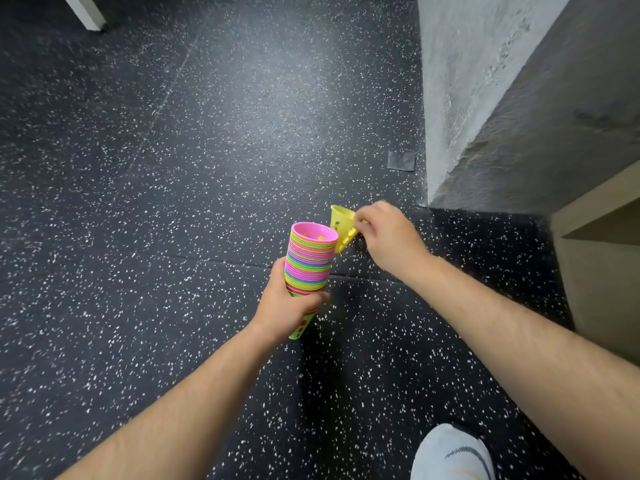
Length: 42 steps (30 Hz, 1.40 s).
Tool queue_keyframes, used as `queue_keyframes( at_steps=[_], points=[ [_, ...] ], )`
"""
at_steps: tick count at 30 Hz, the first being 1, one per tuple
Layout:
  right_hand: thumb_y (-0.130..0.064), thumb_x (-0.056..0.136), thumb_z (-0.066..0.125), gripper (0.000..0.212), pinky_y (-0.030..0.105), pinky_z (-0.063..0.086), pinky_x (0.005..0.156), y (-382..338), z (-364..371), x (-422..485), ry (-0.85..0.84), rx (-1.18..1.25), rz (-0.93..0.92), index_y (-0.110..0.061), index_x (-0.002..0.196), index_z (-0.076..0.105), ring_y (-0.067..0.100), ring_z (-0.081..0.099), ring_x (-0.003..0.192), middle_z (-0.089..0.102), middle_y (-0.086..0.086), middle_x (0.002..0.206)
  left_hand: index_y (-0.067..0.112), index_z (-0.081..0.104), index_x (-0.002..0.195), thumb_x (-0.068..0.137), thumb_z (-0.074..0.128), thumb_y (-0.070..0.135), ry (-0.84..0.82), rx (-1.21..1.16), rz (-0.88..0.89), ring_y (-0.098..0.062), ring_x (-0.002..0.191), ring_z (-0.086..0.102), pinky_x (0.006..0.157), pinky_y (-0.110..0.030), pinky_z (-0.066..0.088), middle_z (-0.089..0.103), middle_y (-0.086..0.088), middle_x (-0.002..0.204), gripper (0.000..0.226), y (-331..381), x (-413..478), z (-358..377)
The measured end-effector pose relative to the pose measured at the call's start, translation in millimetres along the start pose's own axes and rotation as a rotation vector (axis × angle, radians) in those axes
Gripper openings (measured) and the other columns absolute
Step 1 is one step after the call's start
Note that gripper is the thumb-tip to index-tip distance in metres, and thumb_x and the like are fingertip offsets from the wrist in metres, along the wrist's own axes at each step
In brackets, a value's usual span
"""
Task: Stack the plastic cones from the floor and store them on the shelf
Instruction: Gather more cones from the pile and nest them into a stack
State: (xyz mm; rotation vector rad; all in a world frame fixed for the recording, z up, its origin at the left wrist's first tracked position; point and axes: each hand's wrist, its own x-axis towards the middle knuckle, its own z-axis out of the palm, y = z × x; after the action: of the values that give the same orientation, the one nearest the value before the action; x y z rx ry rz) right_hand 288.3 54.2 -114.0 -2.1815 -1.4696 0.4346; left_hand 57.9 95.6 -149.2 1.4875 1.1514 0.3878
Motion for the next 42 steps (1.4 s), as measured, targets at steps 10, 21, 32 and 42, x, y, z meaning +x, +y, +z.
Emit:
queue_keyframes(
  at_steps=[10,21,32,42],
  points=[
    [-0.017,0.098,0.052,0.022,0.038,0.048,0.094,-24.8,-47.6,-14.6,0.145,0.144,-0.259,-0.008,0.109,0.069,0.026,0.06,0.104,0.065,0.009,0.112,0.021,0.052,0.121,0.065,0.089,0.009,-0.039,0.021,0.013,-0.006,0.079,0.066,0.077,-0.035,0.058,0.069,0.003,0.096,0.068,13.0,15.6,14.7],
    [-0.025,0.107,0.038,0.046,0.041,0.037,0.11,13.3,-31.5,0.4,-0.093,0.043,-0.012,-0.021,0.152,0.036,0.025,0.044,0.133,0.05,0.003,0.146,0.017,0.048,0.131,0.069,0.085,0.0,-0.088,0.021,0.033,0.005,0.075,0.065,0.065,-0.012,0.05,0.068,0.001,0.102,0.074,24.6,33.7,28.1],
    [-0.021,0.101,0.048,0.02,0.046,0.05,0.089,43.8,-0.3,34.0,-0.229,-0.208,0.094,-0.024,0.118,0.059,0.03,0.056,0.108,0.053,0.004,0.119,0.02,0.047,0.126,0.063,0.091,0.015,-0.088,-0.045,0.022,-0.009,0.083,0.065,0.072,-0.021,0.055,0.067,0.002,0.1,0.076,24.4,26.3,22.6],
    [-0.022,0.102,0.049,0.014,0.029,0.033,0.069,-5.5,-68.4,28.5,0.249,0.171,-0.035,-0.022,0.108,0.061,0.012,0.05,0.085,0.057,-0.005,0.099,0.016,0.046,0.127,0.07,0.089,0.001,-0.069,-0.056,0.03,-0.006,0.082,0.066,0.077,-0.027,0.058,0.069,0.0,0.101,0.073,19.4,28.7,20.4]
  ],
)
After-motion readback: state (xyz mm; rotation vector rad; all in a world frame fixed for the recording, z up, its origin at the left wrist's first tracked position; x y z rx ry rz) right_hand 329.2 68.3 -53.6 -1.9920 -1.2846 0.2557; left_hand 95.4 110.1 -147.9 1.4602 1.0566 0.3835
